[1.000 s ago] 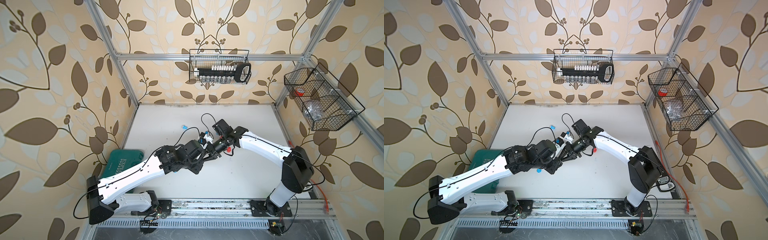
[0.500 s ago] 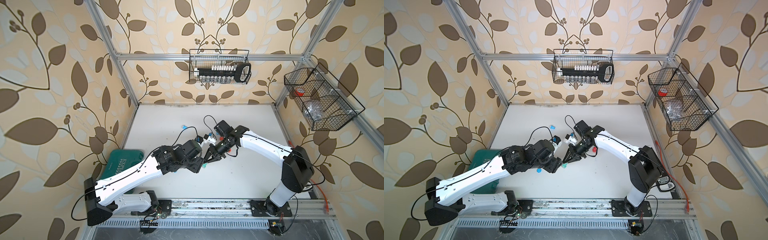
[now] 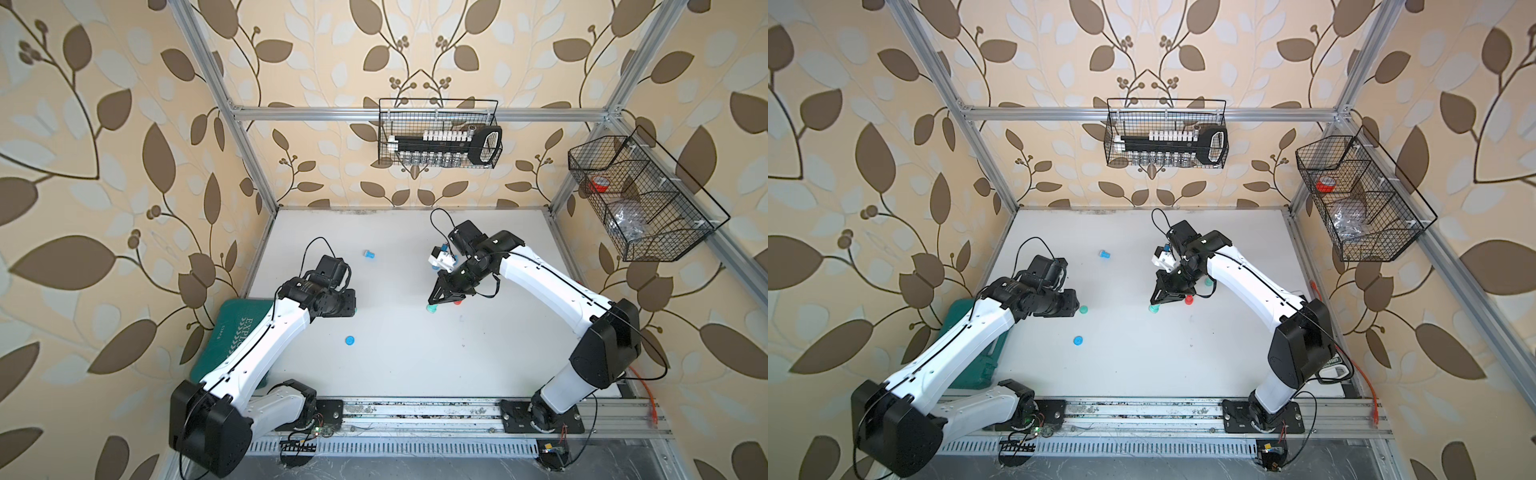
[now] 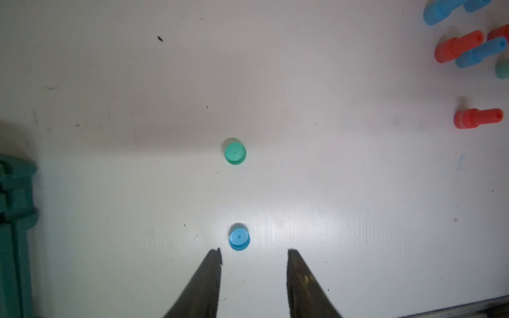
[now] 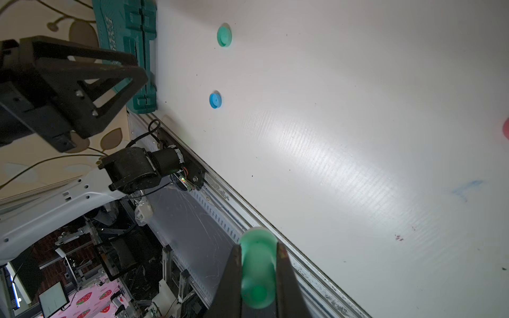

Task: Close the stamp cap
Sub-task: Pick up the stamp from the center of the board, then move the cover to the center of the board.

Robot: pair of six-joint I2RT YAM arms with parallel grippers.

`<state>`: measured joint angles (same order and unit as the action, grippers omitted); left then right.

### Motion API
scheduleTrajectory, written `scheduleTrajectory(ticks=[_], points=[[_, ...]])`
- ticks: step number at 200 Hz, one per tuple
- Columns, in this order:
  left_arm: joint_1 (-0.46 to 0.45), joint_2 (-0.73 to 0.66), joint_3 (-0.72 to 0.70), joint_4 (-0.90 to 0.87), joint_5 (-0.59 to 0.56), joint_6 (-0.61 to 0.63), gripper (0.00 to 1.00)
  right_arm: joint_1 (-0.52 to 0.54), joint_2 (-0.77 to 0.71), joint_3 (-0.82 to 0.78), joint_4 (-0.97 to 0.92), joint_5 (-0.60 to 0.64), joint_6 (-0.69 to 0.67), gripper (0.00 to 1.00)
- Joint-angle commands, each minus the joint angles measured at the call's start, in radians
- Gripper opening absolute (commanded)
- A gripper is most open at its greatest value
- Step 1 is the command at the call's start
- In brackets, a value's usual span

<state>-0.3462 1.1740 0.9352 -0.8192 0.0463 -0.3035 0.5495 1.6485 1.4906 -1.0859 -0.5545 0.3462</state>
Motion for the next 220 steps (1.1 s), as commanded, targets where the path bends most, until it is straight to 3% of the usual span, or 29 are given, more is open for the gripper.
scheduleTrajectory(ticks=[1,66,220], points=[[0.023,0.075,-0.009,0.097,0.101,0.035,0.40,0.003,0.002,0.008,-0.035,0.027,-0.016,0.03],[0.038,0.300,0.006,0.188,0.107,0.048,0.39,-0.009,0.031,0.003,-0.012,0.008,-0.020,0.03],[0.078,0.472,0.056,0.239,0.118,0.087,0.37,-0.080,0.063,0.007,-0.011,-0.027,-0.052,0.03]])
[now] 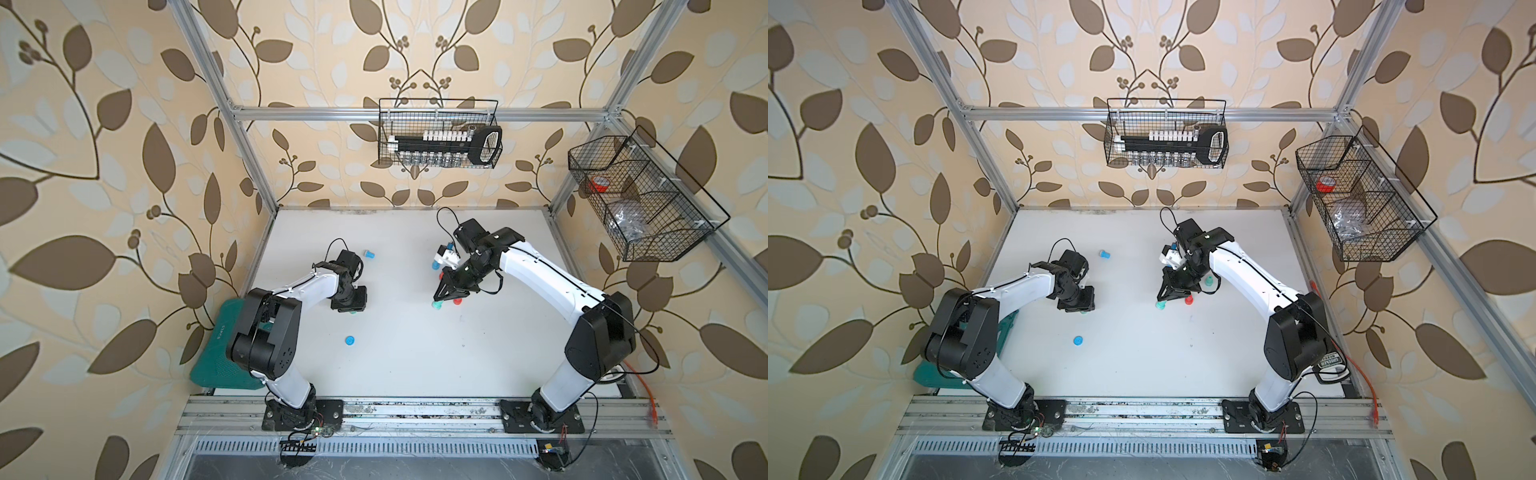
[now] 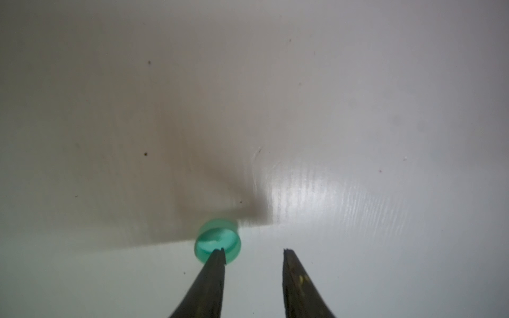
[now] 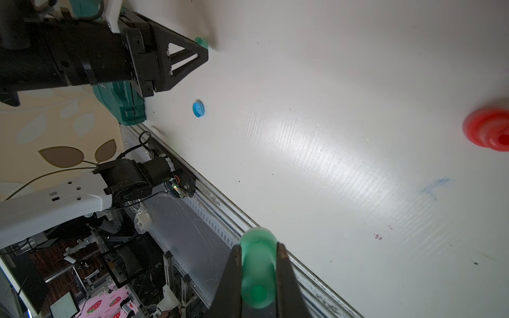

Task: Close the stamp cap
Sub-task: Move the cover to the center of the board.

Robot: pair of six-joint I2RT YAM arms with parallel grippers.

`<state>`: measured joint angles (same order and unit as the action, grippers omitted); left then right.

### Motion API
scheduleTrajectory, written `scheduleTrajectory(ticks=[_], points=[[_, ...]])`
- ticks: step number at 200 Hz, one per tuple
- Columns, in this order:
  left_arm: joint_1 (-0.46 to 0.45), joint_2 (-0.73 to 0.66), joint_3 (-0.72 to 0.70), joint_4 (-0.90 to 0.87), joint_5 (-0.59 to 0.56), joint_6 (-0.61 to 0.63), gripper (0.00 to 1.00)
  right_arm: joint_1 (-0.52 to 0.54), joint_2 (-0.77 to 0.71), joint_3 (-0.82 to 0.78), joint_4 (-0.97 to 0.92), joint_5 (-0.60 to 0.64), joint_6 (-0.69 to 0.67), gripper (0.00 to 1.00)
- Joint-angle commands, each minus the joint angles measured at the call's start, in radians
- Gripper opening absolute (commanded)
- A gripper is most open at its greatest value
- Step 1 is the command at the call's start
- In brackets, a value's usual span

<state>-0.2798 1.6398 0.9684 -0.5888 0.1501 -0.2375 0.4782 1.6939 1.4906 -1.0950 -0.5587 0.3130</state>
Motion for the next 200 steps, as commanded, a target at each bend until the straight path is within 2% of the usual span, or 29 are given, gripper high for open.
scheduleTrajectory(ticks=[1,121,163,200], points=[[0.011,0.007,0.023,0.009,0.014,0.021,0.37,-0.010,0.018,0.007,-0.002,-0.024,-0.018,0.03],[-0.012,0.076,0.059,-0.029,0.058,-0.020,0.36,-0.026,0.002,0.061,-0.028,-0.026,-0.018,0.03],[-0.125,0.096,0.051,-0.010,0.051,-0.093,0.35,-0.027,-0.023,0.047,-0.028,-0.024,-0.014,0.03],[-0.310,0.131,0.055,0.028,0.038,-0.216,0.35,-0.030,-0.056,0.035,-0.029,-0.014,-0.009,0.03]])
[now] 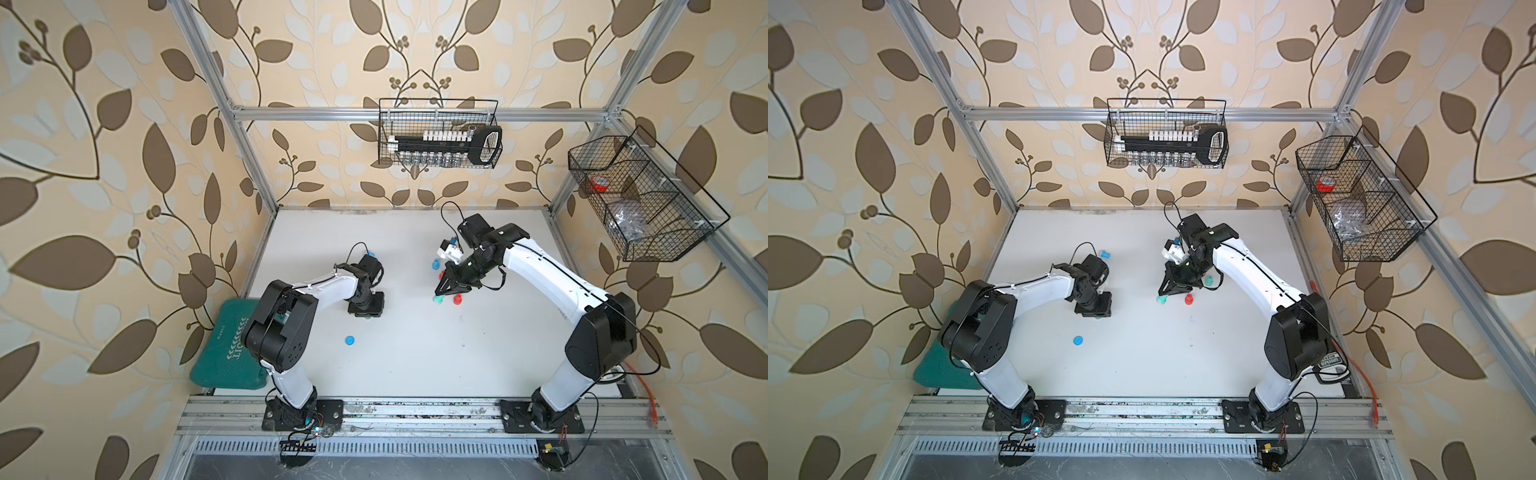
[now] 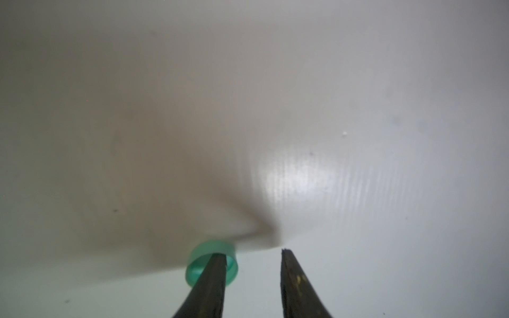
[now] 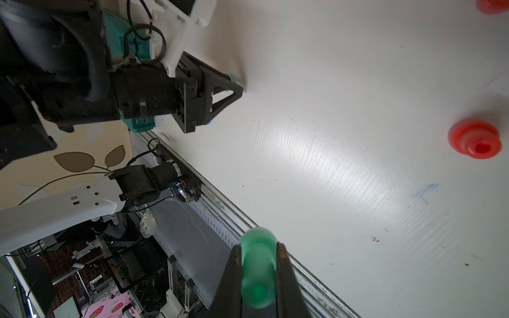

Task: Close the stamp cap
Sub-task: Move the cover to the center of the board, then close the cover of the stamp.

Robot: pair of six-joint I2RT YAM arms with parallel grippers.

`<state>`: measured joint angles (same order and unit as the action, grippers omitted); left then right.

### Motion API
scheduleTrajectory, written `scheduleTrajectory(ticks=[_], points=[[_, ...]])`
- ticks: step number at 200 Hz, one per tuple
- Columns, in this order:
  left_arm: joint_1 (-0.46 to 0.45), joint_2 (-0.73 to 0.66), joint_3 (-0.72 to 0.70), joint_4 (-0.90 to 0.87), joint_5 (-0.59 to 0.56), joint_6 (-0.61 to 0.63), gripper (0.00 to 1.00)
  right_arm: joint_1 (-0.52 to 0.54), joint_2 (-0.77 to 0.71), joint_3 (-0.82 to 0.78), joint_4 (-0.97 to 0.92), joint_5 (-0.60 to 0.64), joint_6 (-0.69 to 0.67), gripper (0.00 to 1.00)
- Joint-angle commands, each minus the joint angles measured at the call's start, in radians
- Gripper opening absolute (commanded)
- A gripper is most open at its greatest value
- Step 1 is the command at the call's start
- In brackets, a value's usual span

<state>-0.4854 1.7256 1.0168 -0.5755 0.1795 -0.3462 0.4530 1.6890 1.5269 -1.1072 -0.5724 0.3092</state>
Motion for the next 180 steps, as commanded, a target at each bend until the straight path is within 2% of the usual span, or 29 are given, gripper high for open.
scheduleTrajectory(ticks=[1,41,86,121,145,180], points=[[-0.109,0.046,0.009,0.016,0.008,-0.112,0.35,-0.005,-0.052,-0.002,-0.017,0.000,-0.005,0.03],[-0.284,0.072,0.113,-0.012,-0.013,-0.204,0.39,-0.046,-0.096,-0.023,-0.024,0.016,-0.008,0.03],[-0.286,0.057,0.217,-0.108,-0.030,-0.154,0.52,-0.107,-0.128,-0.026,-0.047,0.036,-0.034,0.03],[-0.284,0.010,0.238,-0.153,-0.044,-0.143,0.55,-0.109,-0.142,-0.037,-0.047,0.071,-0.025,0.03],[-0.213,-0.065,0.183,-0.141,-0.024,-0.153,0.55,-0.079,-0.152,-0.072,-0.010,0.107,0.003,0.03],[0.045,-0.201,0.039,-0.109,0.057,-0.143,0.54,0.115,-0.121,-0.088,0.051,0.304,0.085,0.03]])
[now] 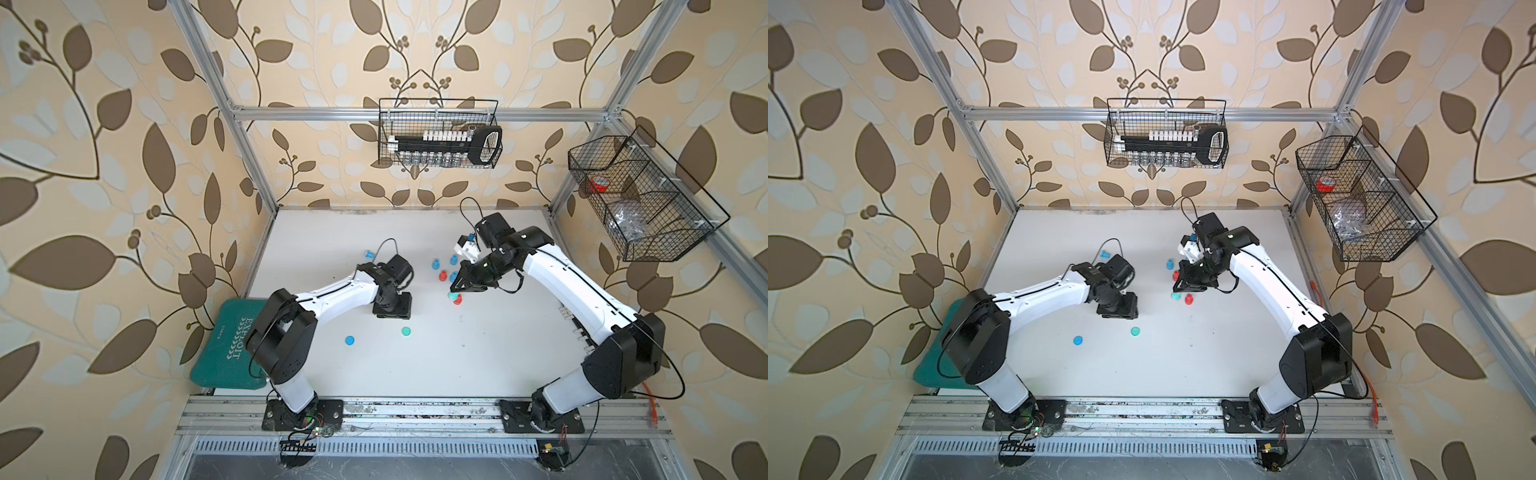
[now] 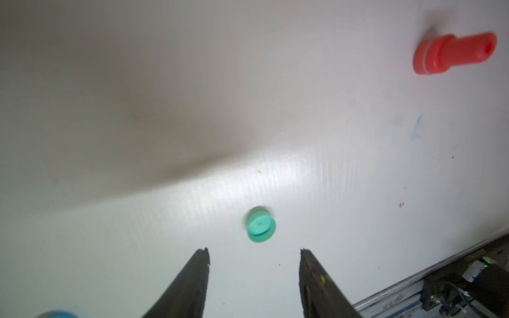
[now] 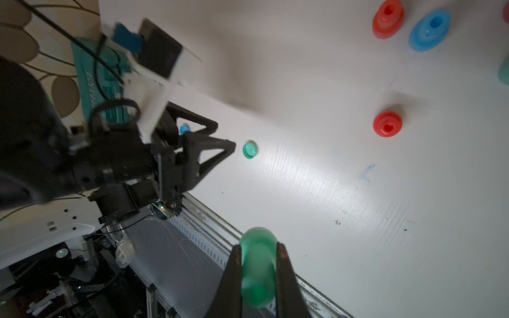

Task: Close the stamp cap
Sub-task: Close the cover of the stamp.

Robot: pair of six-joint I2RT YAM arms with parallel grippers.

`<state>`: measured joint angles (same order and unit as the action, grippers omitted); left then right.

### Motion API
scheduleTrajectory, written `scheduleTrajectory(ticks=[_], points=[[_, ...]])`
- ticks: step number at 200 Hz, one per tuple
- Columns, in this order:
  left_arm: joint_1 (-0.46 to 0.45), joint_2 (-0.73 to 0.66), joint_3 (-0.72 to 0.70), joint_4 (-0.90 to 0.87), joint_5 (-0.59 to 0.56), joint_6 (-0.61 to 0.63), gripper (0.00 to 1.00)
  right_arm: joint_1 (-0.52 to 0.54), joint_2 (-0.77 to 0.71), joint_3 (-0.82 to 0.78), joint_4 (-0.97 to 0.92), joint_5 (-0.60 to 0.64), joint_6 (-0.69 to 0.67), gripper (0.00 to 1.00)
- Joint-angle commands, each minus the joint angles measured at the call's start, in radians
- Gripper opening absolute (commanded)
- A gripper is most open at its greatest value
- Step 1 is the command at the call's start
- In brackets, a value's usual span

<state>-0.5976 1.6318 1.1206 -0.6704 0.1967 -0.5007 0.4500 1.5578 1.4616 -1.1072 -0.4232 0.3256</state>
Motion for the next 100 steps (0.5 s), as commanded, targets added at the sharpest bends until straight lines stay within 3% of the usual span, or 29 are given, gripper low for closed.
scheduleTrajectory(ticks=[1,42,100], points=[[0.165,-0.110,-0.067,-0.014,0.042,0.013,0.54,0.124,0.012,-0.023,0.055,0.160,0.072,0.03],[0.327,-0.175,-0.092,-0.069,0.052,0.064,0.54,0.313,0.116,-0.025,0.139,0.420,0.185,0.03],[0.393,-0.242,-0.144,-0.057,0.061,0.063,0.54,0.397,0.226,-0.038,0.292,0.435,0.256,0.02]])
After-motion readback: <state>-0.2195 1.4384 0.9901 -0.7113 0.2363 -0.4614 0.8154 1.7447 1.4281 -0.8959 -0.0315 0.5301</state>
